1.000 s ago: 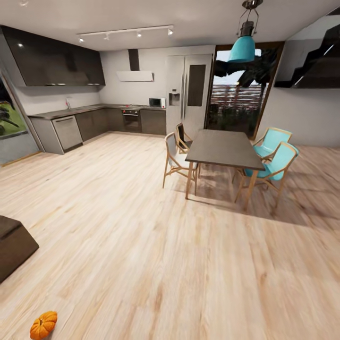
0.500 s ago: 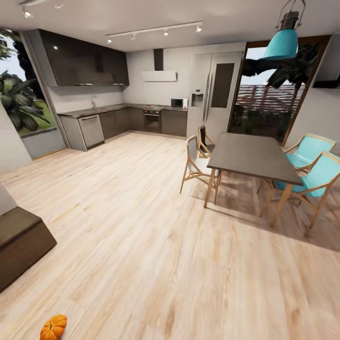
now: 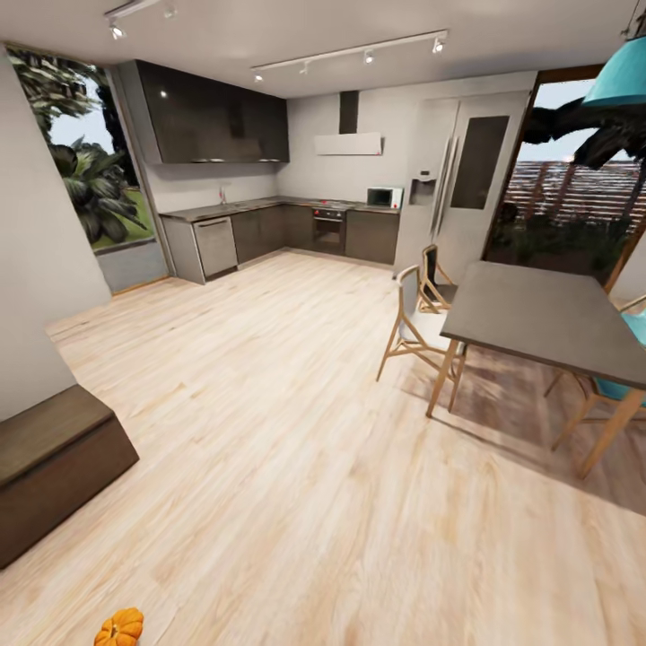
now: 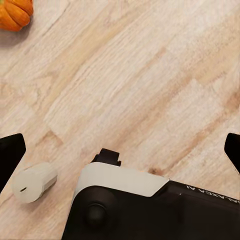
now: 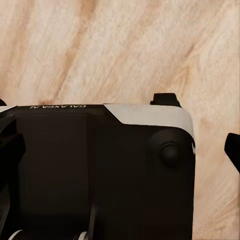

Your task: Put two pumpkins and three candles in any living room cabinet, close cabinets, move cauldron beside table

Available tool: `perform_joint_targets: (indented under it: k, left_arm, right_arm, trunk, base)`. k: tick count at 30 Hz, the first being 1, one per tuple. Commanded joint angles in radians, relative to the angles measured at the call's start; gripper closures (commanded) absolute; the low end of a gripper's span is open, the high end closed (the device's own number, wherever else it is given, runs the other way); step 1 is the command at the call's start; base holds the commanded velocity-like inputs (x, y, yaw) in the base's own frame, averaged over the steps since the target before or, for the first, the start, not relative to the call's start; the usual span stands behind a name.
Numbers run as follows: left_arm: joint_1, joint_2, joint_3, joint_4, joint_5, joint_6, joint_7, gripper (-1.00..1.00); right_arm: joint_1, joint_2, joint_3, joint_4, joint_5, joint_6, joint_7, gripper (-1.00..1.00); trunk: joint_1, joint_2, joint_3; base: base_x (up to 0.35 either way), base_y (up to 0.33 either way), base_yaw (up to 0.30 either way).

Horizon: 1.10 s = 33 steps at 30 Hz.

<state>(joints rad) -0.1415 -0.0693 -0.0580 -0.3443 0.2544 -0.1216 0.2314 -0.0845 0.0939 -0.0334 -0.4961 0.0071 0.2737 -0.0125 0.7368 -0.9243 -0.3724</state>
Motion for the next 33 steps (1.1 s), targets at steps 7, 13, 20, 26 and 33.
perform_joint_targets:
  k: [7, 13, 20, 26, 33]
  left_arm:
    - [-0.001, 0.0, -0.006, 0.001, 0.009, -0.004, 0.005, -1.0]
    - [-0.001, 0.0, -0.006, 0.001, 0.009, -0.004, 0.005, -1.0]
    - [-0.001, 0.0, -0.006, 0.001, 0.009, -0.004, 0.005, -1.0]
    - [-0.001, 0.0, -0.006, 0.001, 0.009, -0.004, 0.005, -1.0]
    - [-0.001, 0.0, -0.006, 0.001, 0.009, -0.004, 0.005, -1.0]
  right_arm:
    - [0.0, 0.001, -0.003, -0.002, 0.001, 0.006, -0.001, -1.0]
    - [0.0, 0.001, -0.003, -0.002, 0.001, 0.006, -0.001, -1.0]
    - [0.0, 0.001, -0.003, -0.002, 0.001, 0.006, -0.001, -1.0]
    - [0.0, 0.001, -0.003, -0.002, 0.001, 0.006, -0.001, -1.0]
    - [0.0, 0.001, -0.003, -0.002, 0.001, 0.006, -0.001, -1.0]
  trunk:
    - [0.001, -0.001, -0.001]
    - [0.001, -0.001, -0.001]
    - [0.001, -0.001, -0.001]
    - [0.001, -0.001, -0.001]
    - [0.001, -0.001, -0.001]
  base:
    - [0.344, 0.0, 0.265]
    - [0.344, 0.0, 0.265]
    - [0.344, -0.067, 0.265]
    - [0.333, -0.161, 0.265]
    - [0.304, -0.222, 0.265]
